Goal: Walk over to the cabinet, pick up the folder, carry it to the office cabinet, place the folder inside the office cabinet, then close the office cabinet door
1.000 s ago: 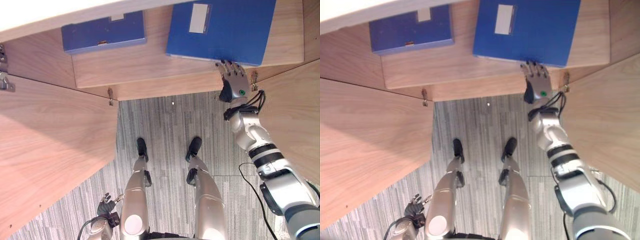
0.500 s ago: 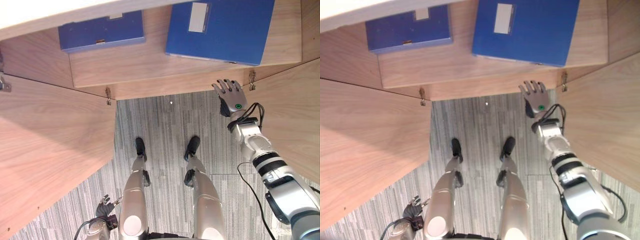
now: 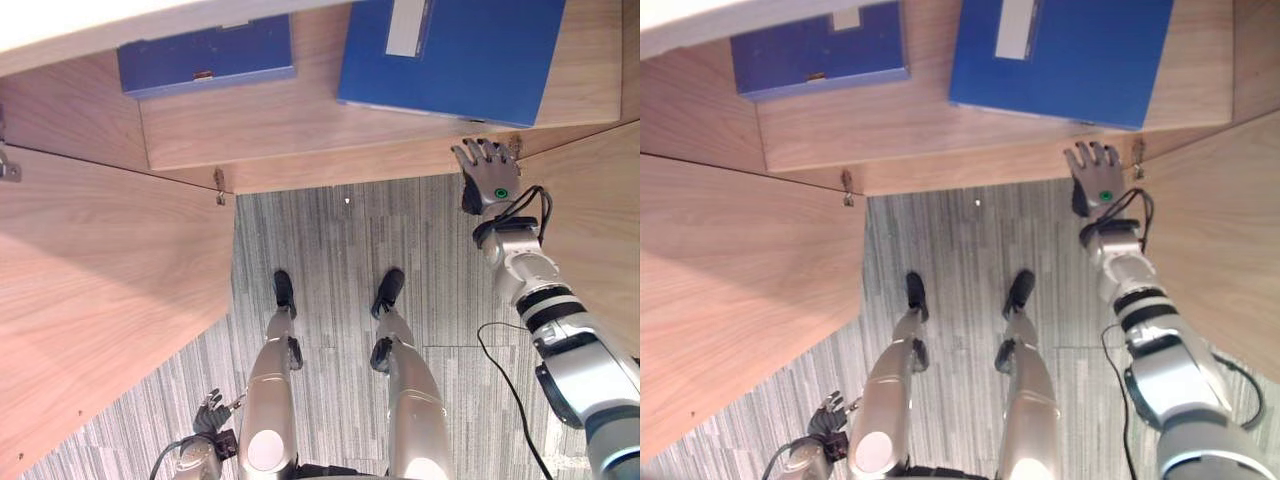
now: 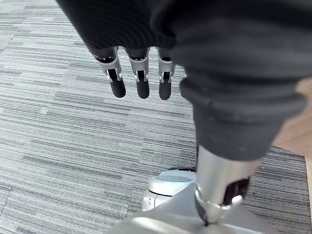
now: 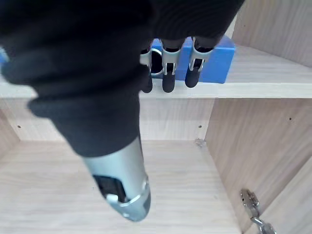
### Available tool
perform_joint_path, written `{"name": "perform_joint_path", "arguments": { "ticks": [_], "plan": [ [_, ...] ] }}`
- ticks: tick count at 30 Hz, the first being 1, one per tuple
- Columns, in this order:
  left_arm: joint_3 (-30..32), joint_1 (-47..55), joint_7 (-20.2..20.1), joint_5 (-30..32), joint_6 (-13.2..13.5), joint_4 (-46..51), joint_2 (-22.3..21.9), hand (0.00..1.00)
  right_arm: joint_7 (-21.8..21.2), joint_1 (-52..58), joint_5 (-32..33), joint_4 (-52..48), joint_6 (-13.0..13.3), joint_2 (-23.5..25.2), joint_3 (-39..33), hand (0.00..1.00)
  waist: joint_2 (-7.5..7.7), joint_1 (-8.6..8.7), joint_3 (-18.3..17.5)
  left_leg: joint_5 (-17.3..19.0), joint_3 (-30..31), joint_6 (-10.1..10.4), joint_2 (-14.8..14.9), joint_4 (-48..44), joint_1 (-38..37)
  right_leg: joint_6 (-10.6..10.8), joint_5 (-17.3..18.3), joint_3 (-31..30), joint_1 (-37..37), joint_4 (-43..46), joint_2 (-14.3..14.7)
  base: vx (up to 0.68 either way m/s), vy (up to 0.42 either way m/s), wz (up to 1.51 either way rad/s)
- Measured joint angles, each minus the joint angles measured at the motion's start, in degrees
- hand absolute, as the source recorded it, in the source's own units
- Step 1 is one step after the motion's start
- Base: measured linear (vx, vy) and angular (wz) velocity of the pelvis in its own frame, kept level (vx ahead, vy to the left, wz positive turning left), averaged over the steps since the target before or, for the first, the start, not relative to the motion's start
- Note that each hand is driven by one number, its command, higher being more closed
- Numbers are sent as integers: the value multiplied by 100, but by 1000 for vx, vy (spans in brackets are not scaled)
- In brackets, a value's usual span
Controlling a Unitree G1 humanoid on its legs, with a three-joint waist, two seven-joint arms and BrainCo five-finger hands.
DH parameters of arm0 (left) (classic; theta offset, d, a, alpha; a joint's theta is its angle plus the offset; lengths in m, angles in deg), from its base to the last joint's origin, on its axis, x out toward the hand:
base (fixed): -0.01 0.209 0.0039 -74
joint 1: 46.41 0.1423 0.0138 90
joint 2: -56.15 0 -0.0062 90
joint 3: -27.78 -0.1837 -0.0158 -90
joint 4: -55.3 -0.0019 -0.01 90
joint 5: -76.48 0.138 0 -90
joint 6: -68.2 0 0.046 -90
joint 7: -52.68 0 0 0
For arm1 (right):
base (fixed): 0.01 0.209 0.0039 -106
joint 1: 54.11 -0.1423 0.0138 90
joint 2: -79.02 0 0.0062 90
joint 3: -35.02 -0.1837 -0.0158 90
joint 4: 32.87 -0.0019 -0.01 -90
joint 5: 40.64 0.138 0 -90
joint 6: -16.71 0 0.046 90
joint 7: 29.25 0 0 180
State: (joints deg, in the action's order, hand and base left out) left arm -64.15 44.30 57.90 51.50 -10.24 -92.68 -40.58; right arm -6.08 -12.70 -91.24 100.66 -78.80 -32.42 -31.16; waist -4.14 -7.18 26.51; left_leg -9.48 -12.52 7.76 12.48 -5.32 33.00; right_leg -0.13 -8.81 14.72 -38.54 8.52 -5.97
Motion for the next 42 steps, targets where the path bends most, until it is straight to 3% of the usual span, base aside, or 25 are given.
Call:
{"name": "perform_joint_path", "arguments": {
  "ticks": [18, 37, 42],
  "plan": [
    [219, 0, 3, -10, 9, 46, -123, 0, 79, -573, 487, -20, -107, -435, -236, 0, -2, -23, 16, 3, -2, 2, -7, 18, 28, 6, -4, -19, -42, -18, 2, 69, 38, 0],
    [342, -3, 3, -184, 23, 310, -241, 0, -167, -1771, 1797, 584, 120, -385, 121, 0, -22, -237, 78, 7, -45, 1, 4, -10, 94, -13, -27, -60, -139, -13, 12, 48, 27, -1],
    [342, -3, 3, -220, 24, 311, -248, 0, -200, -1772, 1797, 624, 120, -345, 125, 0, -22, -254, 77, 6, -44, 1, 4, -9, 94, -13, -29, -60, -139, -14, 13, 10, 6, 0]
  ]
}}
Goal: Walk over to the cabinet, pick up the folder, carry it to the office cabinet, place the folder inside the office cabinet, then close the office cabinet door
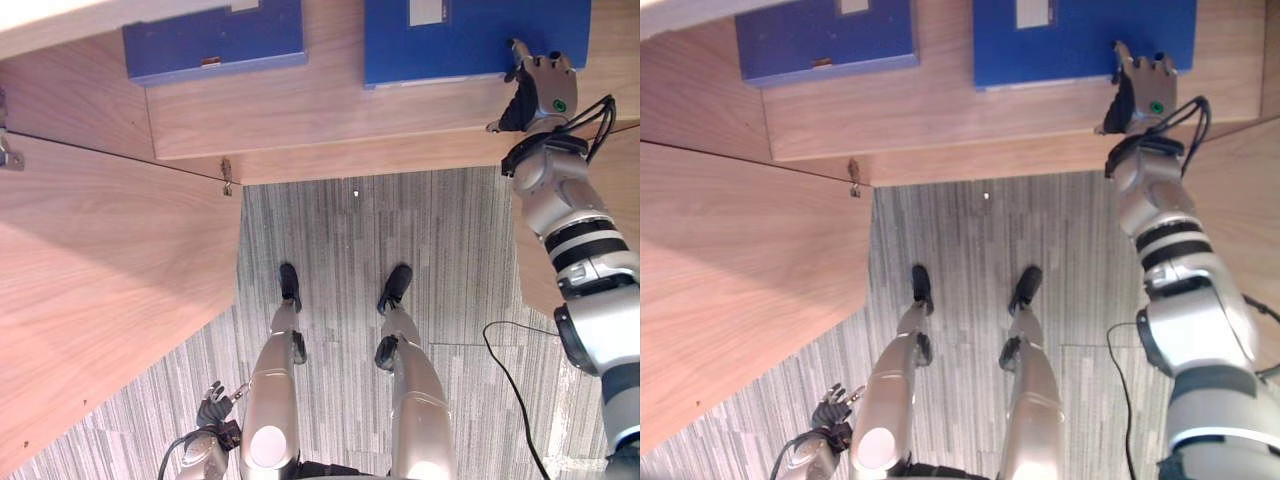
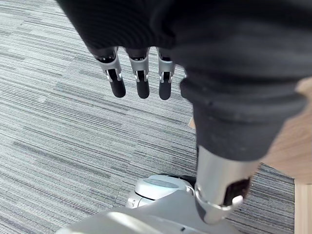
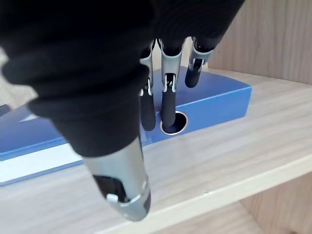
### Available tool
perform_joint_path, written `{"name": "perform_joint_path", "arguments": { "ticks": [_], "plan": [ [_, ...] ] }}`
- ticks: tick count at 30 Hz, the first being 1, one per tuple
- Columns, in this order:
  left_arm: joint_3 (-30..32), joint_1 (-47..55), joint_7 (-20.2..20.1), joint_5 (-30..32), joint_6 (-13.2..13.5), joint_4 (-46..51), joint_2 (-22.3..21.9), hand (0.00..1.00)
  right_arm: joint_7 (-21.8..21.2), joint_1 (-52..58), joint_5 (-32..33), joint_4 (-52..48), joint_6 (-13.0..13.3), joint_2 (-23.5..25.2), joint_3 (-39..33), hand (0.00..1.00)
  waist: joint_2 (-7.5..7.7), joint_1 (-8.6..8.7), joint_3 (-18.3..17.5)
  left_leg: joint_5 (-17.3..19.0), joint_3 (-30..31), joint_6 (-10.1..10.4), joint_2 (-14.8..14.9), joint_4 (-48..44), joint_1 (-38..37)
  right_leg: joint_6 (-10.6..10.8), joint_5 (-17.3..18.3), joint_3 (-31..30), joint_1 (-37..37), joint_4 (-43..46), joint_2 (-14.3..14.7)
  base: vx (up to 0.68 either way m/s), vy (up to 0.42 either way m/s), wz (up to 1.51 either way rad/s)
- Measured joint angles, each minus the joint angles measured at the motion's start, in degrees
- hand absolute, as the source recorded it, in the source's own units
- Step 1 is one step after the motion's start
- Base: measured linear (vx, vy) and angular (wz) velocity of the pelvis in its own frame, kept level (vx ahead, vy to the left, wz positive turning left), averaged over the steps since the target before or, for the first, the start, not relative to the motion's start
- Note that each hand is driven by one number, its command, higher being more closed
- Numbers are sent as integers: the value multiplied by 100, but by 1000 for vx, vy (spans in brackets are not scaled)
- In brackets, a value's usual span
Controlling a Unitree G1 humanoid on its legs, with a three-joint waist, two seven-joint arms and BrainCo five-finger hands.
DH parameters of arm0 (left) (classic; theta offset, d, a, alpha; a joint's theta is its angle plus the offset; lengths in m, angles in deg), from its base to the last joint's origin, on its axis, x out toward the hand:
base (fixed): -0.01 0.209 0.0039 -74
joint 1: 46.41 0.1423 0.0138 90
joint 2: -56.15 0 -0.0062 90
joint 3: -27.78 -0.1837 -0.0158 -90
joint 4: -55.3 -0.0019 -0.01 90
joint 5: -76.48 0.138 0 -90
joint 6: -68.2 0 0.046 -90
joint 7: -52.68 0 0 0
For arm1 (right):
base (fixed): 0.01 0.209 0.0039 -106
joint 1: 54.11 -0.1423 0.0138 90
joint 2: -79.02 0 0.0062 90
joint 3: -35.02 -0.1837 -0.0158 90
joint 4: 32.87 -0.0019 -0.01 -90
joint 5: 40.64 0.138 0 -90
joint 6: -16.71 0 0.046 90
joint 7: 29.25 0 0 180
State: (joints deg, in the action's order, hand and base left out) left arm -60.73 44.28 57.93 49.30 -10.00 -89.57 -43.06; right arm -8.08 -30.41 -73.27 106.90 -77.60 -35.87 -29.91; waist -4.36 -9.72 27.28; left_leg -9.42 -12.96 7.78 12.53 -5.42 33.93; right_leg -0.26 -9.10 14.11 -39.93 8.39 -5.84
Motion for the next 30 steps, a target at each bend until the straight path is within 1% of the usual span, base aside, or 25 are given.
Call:
{"name": "perform_joint_path", "arguments": {
  "ticks": [7, 11, 14, 21, 24, 29, 30],
  "plan": [
    [3, 1, 1, -12, -5, 35, -1, 0, -89, 1, 9, 172, -1, 14, -9, 0, 0, -12, 0, -3, -1, -2, -3, -1, -22, 4, -25, 1, 27, -12, -2, 0, 0, 0],
    [7, 1, 1, -12, -5, 41, 5, 0, -88, 14, 54, 159, -2, 16, -44, 0, -2, -4, -2, -2, -2, -2, -3, 5, -139, 11, -41, 2, 157, -56, 4, 11, 8, 0],
    [8, 1, 1, -11, -8, 67, 13, 0, -85, 30, 139, 151, -4, 20, -94, 0, -2, 12, -2, -1, -5, -2, -7, 5, -209, 25, -118, 2, 290, -196, 19, 48, 43, -2],
    [10, 3, -1, -12, -7, 154, 27, 0, -47, 172, 58, -275, -6, 73, -121, 0, -1, 22, -2, -1, -5, -2, -15, -9, -218, 38, -224, -18, 360, -361, 40, 44, 41, -2],
    [10, 3, -1, -12, -7, 152, 28, 0, -24, 310, -16, -295, -7, 127, -123, 0, -1, 19, -2, 1, -3, -3, -16, -20, -215, 45, -258, -19, 392, -417, 45, 68, 53, 0],
    [2, 2, -1, -11, -9, 101, 29, 0, -26, 628, -42, -285, -7, 354, -123, 0, -1, 13, -2, 3, -4, -2, -16, -23, -191, 60, -267, -27, 392, -484, 53, 61, 45, -1],
    [-1, 2, -1, -11, -9, 67, 29, 0, 35, 704, -132, -291, -4, 402, -130, 0, -1, 15, -2, 3, -4, -2, -16, -22, -181, 67, -271, -27, 392, -507, 56, 65, 45, 0]
  ]
}}
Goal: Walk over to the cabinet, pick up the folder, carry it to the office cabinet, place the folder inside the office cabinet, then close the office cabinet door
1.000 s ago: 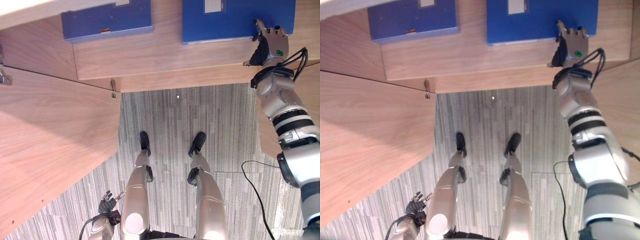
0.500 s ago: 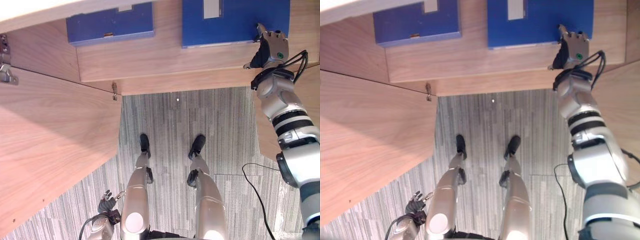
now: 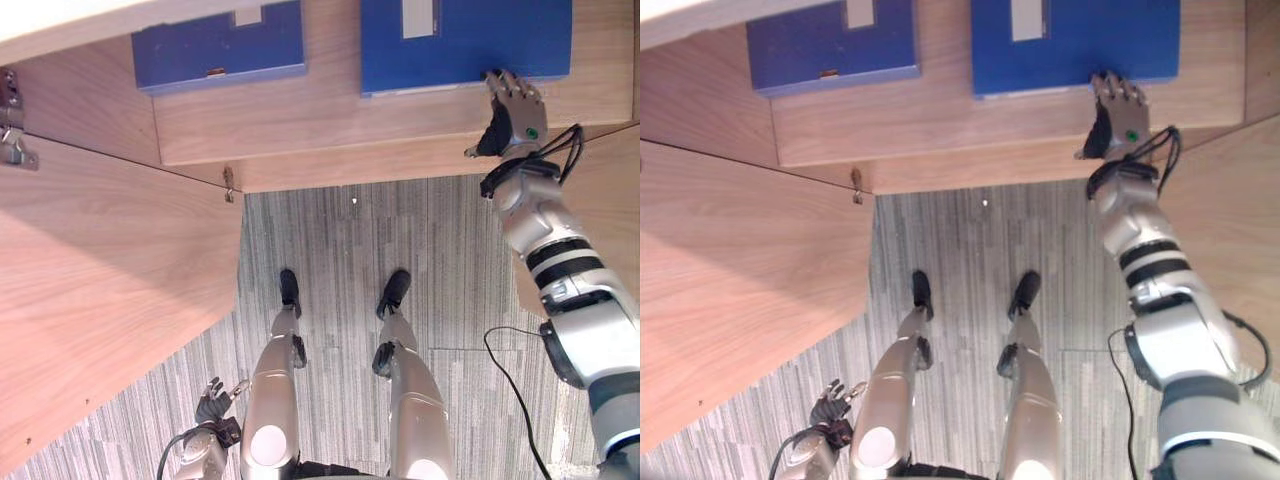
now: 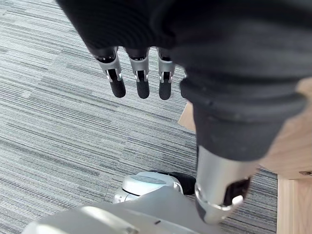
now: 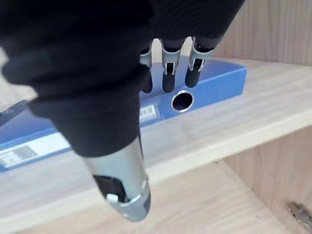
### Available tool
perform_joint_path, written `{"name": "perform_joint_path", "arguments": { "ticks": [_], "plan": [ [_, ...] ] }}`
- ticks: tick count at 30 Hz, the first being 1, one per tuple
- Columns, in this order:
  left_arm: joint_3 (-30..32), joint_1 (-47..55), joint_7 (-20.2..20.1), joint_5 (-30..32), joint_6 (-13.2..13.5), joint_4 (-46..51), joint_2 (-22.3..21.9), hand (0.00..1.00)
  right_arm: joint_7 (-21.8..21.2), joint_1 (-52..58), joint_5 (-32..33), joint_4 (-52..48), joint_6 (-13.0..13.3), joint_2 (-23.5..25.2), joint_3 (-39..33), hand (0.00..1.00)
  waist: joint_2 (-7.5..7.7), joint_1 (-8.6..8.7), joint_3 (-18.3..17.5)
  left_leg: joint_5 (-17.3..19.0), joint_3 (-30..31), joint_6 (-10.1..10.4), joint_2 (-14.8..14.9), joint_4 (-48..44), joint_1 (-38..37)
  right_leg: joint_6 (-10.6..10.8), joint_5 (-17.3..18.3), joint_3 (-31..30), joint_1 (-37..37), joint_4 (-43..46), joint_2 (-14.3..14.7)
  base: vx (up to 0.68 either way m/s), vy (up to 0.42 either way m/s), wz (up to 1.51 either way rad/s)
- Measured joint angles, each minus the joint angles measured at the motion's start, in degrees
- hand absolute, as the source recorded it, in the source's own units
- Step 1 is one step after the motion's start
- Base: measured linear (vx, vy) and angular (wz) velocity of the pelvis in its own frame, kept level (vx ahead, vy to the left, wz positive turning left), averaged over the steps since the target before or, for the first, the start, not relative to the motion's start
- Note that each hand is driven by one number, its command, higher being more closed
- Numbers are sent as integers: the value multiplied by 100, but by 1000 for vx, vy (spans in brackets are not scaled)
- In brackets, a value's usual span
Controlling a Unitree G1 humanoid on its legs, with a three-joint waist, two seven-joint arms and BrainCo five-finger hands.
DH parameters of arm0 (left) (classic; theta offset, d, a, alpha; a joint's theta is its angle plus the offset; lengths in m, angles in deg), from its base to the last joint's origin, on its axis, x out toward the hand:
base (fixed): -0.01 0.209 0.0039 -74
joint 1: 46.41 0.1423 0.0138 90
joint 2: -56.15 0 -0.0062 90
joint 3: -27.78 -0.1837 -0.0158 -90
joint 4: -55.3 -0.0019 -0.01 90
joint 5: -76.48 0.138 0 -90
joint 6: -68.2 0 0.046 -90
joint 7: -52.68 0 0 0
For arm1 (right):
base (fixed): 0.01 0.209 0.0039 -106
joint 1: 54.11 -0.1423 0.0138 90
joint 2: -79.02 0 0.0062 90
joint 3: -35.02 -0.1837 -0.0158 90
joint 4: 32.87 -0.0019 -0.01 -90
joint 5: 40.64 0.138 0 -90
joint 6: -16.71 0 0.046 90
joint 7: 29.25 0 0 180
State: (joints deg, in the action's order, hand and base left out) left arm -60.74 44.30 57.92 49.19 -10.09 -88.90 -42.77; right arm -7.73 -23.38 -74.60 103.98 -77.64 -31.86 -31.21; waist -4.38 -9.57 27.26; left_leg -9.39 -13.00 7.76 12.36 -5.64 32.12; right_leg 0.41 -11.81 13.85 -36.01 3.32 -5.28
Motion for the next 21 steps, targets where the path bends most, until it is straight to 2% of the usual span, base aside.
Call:
{"name": "perform_joint_path", "arguments": {
  "ticks": [4, 13, 21],
  "plan": [
    [-74, -5, 0, 0, -9, -137, -2, 0, -150, 272, -272, 29, -7, 118, 7, 0, 0, -5, 0, 2, 8, 1, -2, 0, 28, 7, -8, 3, -2, -38, 4, 78, 53, 1],
    [-119, -4, 0, 3, -48, -266, 5, 0, -52, 517, -1024, 0, -11, 231, 1, 0, 0, 46, -3, 73, 18, -23, -8, -108, 64, 0, -21, 2, 16, -48, -11, 73, 57, 0],
    [-303, -4, 1, 1, -52, -280, 89, 0, 32, 463, -1018, 189, -71, 361, -4, 0, -9, 40, -11, 126, 26, 8, -18, -172, 69, 17, -13, -3, 39, -49, -32, 63, 55, 0]
  ]
}}
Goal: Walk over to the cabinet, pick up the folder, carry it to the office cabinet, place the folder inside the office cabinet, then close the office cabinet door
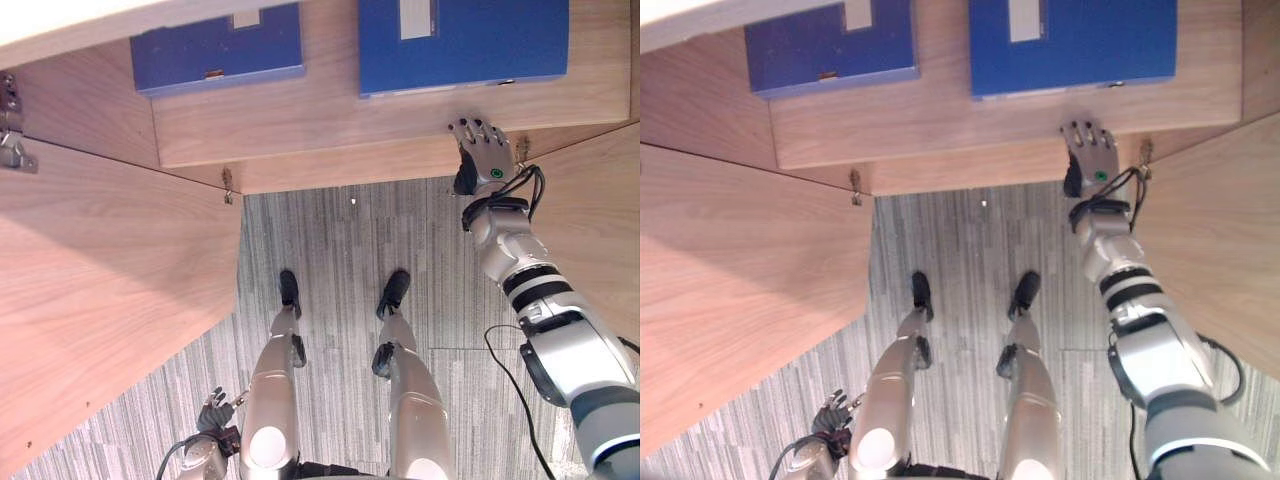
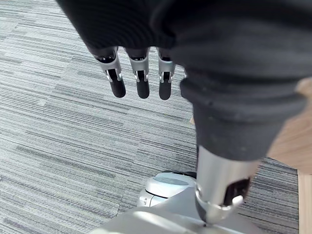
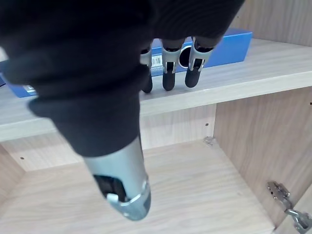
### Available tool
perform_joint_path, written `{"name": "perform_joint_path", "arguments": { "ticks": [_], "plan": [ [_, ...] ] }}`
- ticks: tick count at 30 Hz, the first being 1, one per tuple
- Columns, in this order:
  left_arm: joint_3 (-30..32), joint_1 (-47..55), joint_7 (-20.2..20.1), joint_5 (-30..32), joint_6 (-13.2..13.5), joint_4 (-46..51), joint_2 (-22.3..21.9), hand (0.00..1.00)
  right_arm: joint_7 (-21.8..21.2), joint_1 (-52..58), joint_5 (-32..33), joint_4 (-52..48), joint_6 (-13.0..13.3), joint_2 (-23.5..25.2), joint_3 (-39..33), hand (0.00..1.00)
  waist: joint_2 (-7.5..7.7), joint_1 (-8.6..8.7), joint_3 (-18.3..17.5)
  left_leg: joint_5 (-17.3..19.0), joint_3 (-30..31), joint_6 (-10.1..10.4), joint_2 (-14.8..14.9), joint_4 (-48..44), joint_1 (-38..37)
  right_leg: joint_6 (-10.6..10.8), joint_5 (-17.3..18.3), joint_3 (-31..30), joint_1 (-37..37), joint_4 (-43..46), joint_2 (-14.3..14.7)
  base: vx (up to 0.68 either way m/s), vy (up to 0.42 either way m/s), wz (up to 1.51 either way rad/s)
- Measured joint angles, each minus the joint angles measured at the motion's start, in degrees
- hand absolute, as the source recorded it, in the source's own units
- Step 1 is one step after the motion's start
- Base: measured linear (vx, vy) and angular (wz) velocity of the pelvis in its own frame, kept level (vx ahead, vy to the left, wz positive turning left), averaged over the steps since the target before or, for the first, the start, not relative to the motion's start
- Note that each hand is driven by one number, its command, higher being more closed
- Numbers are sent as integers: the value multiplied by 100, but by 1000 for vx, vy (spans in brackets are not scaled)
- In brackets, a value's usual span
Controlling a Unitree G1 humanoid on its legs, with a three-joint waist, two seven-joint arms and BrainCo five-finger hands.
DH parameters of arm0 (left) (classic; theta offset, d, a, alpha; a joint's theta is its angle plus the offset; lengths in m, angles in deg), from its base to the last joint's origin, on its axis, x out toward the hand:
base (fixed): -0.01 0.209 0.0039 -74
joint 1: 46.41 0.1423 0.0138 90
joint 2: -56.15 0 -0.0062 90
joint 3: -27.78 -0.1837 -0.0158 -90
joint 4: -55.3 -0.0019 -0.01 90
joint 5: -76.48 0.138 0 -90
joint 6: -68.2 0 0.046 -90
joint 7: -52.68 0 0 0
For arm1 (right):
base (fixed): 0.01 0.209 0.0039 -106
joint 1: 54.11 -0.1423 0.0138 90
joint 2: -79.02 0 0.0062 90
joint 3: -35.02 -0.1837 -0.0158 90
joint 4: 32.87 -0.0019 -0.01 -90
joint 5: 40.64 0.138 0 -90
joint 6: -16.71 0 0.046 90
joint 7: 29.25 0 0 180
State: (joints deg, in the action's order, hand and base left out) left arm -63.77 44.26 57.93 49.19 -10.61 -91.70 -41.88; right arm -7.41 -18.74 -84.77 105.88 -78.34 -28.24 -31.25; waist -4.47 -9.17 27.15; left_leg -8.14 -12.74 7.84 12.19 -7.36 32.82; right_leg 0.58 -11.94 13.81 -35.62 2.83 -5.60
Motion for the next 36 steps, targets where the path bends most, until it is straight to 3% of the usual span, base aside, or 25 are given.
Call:
{"name": "perform_joint_path", "arguments": {
  "ticks": [13, 22, 36],
  "plan": [
    [-327, -2, 8, -49, 53, 23, -15, 0, 164, -616, 256, 735, -56, 32, 15, 0, -211, -221, -178, 2, 91, 4, -93, 2, 160, 47, -71, -53, -165, -38, -66, 67, 60, 0],
    [-396, -80, 8, -47, 52, 30, -93, 0, 137, -1197, 531, 1014, -84, -209, 304, 0, -348, -407, -211, -34, 140, -29, -106, 0, 322, 31, -112, -49, -319, -57, -61, 77, 61, 0],
    [-393, -129, 3, -49, 54, 85, -121, 0, -107, -1706, 1203, 1079, -42, -487, 734, 0, -420, -530, -209, -55, 224, -20, -109, 53, 415, 19, -174, 2, -353, -198, -34, 79, 68, 1]
  ]
}}
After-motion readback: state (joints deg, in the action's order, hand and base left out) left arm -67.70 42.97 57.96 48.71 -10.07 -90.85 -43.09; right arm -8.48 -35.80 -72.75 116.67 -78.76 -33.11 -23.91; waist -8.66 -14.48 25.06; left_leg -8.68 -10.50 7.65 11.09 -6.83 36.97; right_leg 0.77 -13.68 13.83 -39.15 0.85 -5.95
